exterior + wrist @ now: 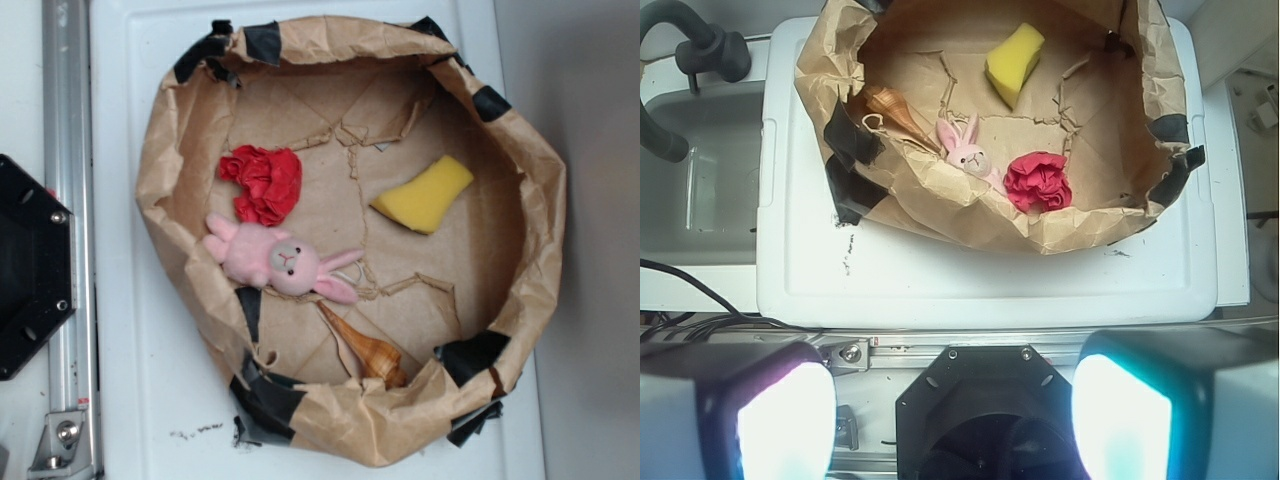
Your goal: Grab the green sponge.
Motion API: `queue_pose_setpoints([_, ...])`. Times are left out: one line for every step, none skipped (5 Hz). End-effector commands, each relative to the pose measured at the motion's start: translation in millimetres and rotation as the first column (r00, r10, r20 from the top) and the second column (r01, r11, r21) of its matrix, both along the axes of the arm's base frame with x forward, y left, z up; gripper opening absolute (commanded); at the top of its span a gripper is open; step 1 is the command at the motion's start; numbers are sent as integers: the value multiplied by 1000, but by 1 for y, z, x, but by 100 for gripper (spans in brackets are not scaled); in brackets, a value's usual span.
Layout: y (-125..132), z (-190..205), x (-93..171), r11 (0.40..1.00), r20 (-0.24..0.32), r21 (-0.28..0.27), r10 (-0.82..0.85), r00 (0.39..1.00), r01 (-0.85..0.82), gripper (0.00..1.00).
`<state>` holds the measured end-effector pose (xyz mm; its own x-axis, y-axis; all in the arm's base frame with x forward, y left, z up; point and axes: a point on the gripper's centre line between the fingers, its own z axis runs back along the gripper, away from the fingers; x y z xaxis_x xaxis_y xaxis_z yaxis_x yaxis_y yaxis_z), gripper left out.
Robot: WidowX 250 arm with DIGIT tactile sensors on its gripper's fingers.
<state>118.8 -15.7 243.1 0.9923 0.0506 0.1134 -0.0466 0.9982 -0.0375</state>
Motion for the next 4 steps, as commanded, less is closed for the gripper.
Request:
queue_pose_setpoints([0,0,0,1000,0,0,0,1000,0,100])
queue_pose_setpoints([37,-22,24,989,60,-40,147,987,-145,100])
queue_pose_setpoints([58,-30,55,967,149,-110,244,958,-229,100])
queue_pose_setpoints([65,-35,83,928,192,-236,334,923,-287,100])
